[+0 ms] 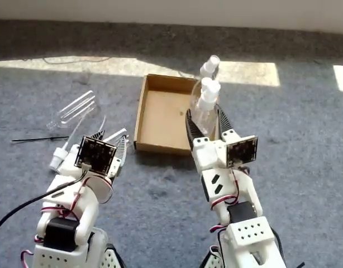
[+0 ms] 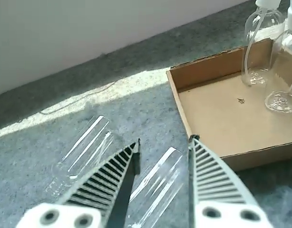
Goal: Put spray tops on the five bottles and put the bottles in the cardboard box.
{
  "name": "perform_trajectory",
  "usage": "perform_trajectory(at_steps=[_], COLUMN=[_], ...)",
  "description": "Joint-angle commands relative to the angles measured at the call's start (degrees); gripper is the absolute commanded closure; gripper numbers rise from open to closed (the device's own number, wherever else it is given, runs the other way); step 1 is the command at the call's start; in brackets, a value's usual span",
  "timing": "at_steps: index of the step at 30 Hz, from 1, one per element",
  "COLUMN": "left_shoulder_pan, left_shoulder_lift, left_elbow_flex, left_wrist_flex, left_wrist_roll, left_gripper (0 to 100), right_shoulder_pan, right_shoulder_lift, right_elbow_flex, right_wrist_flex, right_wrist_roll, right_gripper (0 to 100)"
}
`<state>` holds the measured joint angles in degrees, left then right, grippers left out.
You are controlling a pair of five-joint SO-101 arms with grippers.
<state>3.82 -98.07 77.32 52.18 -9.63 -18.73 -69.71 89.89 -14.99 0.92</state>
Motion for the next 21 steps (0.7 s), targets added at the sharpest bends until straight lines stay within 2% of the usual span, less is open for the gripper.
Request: perform_trajectory(at_steps=[1,8,13,16,21], left_shoulder_pan=[-0.7,-0.7,-0.7,-0.7,-0.7], left_shoulder_lift=[-0.6,-0.6,-0.6,-0.6,-0.6], left_elbow_flex=[0.3,0.4,0.3,0.2,0.2], left_wrist_flex=[-2.3,-2.3,-2.2,-2.1,-2.1], left_wrist_roll=[-0.3,-0.2,-0.2,-0.2,-0.2], left_gripper=[84,84,84,84,84], right_shoulder_pan=[0.7,0.7,1.7,2.9,3.5], right_shoulder_lift=[0.1,0.9,8.2,11.4,14.0], right_elbow_flex=[0.1,-0.2,-0.6,-1.3,-1.2], right_wrist_flex=[-2.9,-2.5,-3.2,-8.5,-9.7], right_wrist_roll=[-1.3,-1.4,-1.5,-1.4,-1.6], right_gripper=[99.4,99.4,99.4,99.4,99.4])
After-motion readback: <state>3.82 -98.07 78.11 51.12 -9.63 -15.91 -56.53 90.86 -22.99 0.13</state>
